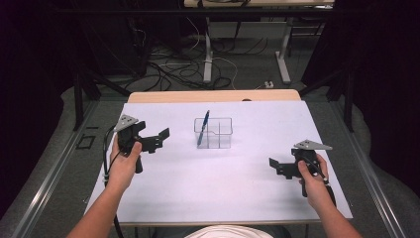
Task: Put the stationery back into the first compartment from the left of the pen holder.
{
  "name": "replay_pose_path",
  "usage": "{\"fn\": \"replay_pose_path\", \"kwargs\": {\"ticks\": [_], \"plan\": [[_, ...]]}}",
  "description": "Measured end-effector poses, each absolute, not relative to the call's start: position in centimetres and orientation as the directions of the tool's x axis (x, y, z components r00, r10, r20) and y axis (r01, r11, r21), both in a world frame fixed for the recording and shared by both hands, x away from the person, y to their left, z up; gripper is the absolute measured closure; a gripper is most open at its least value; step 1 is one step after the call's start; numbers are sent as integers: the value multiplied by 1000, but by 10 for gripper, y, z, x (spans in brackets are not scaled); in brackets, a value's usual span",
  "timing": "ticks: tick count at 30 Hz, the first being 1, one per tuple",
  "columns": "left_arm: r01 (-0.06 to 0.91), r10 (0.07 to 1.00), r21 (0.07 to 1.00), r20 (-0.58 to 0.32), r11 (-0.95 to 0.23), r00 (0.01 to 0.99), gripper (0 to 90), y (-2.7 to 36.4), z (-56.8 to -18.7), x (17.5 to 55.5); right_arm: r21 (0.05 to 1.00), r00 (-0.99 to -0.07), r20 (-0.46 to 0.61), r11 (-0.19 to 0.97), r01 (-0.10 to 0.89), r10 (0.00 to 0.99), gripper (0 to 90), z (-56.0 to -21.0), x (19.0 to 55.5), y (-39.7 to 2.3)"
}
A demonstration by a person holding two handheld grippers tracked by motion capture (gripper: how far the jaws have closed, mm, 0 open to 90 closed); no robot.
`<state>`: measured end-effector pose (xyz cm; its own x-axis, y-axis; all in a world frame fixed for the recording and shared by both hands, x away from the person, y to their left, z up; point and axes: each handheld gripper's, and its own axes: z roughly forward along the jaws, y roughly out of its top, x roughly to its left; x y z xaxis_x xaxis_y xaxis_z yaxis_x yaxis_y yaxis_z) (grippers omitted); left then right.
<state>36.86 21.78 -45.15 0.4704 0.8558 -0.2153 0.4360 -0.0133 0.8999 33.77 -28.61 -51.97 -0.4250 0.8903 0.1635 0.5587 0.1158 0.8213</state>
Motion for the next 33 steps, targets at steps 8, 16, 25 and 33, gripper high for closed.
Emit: {"fn": "replay_pose_path", "kwargs": {"ticks": [8, 16, 25, 33], "plan": [[469, 895, 882, -237, 35, 378, 1, 239, -471, 358, 824, -420, 160, 113, 555, 893, 0, -519, 338, -288], [503, 916, 860, -269, 90, 296, 1, 259, -491, 356, 824, -407, 168, 99, 559, 898, 0, -518, 338, -291], [509, 930, 854, -269, 110, 250, 2, 273, -506, 355, 824, -406, 163, 102, 557, 899, 0, -518, 338, -294], [516, 940, 855, -221, 58, 261, 1, 282, -516, 354, 821, -404, 166, 101, 562, 900, 0, -520, 338, -294]]}}
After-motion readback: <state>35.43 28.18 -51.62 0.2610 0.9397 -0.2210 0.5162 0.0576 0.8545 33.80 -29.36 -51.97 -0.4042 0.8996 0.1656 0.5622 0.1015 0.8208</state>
